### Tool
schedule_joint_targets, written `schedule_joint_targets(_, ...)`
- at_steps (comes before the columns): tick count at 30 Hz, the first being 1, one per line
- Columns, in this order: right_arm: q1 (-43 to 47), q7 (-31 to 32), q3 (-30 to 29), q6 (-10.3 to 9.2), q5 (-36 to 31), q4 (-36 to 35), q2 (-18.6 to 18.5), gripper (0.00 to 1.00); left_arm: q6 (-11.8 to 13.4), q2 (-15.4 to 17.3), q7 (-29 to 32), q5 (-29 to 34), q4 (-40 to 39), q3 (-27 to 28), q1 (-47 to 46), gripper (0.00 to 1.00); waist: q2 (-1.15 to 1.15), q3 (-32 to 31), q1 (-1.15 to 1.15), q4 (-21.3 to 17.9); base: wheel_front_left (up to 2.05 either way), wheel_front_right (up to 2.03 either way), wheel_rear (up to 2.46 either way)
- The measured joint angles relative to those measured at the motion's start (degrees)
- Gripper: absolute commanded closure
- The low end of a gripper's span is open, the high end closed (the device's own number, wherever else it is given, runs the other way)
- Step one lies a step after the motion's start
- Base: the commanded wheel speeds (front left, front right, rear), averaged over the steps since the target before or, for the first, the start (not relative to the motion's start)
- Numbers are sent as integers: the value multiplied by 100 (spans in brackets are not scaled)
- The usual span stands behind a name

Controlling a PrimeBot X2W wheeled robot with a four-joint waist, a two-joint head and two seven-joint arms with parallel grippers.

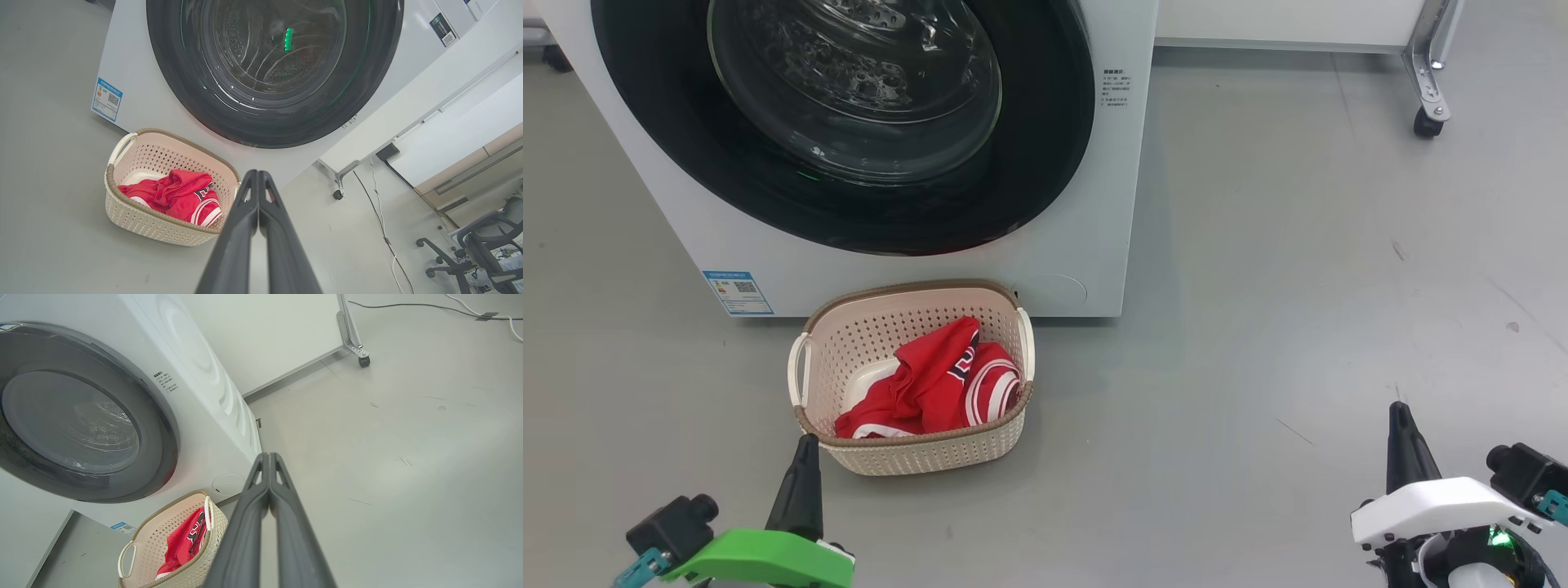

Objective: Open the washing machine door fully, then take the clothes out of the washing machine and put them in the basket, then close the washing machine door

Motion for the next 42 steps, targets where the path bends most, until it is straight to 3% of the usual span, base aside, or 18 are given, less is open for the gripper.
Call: schedule_joint_targets(42,-263,815,-637,302,2975,175,93,100,-9,134,758,-2468,-21,630,-24,100,0,-66,0,-5,0,0,0)
